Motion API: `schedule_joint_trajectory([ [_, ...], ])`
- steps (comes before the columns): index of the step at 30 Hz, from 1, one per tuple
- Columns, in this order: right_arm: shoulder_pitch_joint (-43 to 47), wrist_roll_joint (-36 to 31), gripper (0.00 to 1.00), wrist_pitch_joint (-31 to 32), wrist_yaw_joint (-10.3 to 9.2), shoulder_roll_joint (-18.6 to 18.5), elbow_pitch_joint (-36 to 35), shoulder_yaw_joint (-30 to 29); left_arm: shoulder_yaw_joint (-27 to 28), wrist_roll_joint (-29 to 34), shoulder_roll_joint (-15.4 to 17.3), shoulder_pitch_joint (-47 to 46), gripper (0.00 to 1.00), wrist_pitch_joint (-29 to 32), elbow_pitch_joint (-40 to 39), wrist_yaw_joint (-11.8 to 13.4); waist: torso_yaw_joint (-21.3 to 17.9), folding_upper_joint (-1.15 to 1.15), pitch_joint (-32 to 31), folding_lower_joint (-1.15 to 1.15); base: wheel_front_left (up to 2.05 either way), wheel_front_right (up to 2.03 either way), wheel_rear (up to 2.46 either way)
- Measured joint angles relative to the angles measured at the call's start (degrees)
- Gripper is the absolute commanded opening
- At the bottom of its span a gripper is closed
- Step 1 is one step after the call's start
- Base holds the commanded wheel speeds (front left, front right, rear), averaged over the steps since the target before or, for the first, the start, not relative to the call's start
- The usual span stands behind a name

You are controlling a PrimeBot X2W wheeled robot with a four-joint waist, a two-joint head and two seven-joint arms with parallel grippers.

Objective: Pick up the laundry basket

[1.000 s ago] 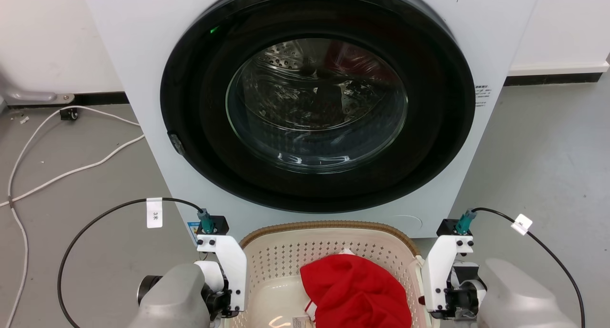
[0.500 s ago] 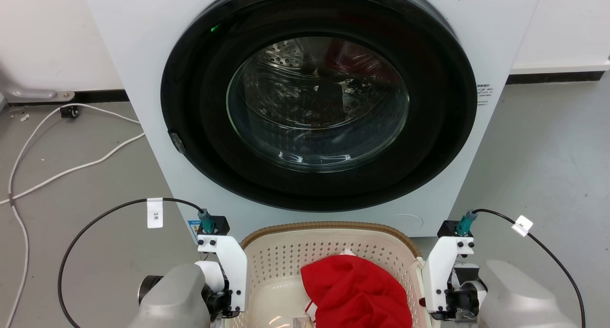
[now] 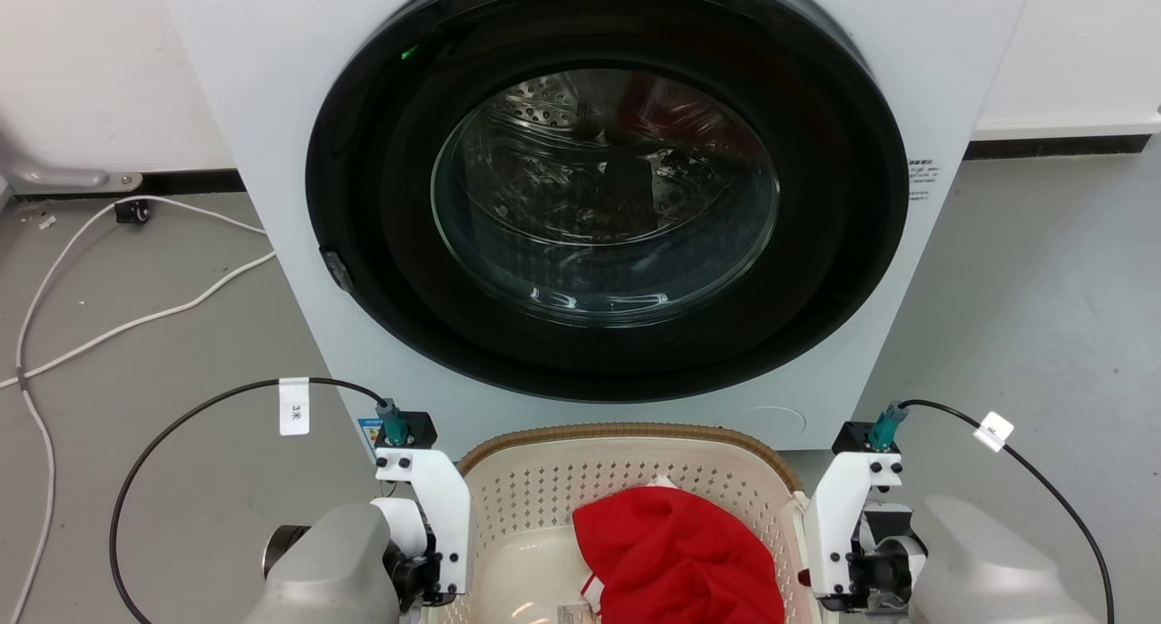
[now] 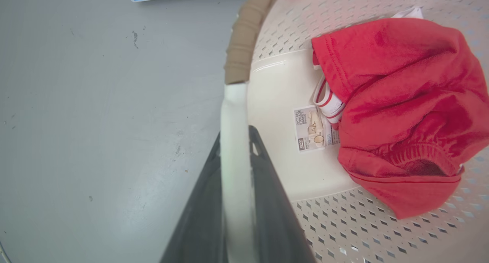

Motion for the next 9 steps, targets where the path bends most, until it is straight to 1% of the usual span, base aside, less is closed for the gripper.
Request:
schedule_joint_trajectory([
  [9, -0.12, 0.63, 0.00, -0.02, 0.00, -0.08, 0.19, 0.67, -1.38, -1.09, 0.13, 0.00, 0.00, -0.90, -0.13, 0.00, 0.26, 0.00, 0.04, 0.00, 0.00, 0.00, 0.00],
])
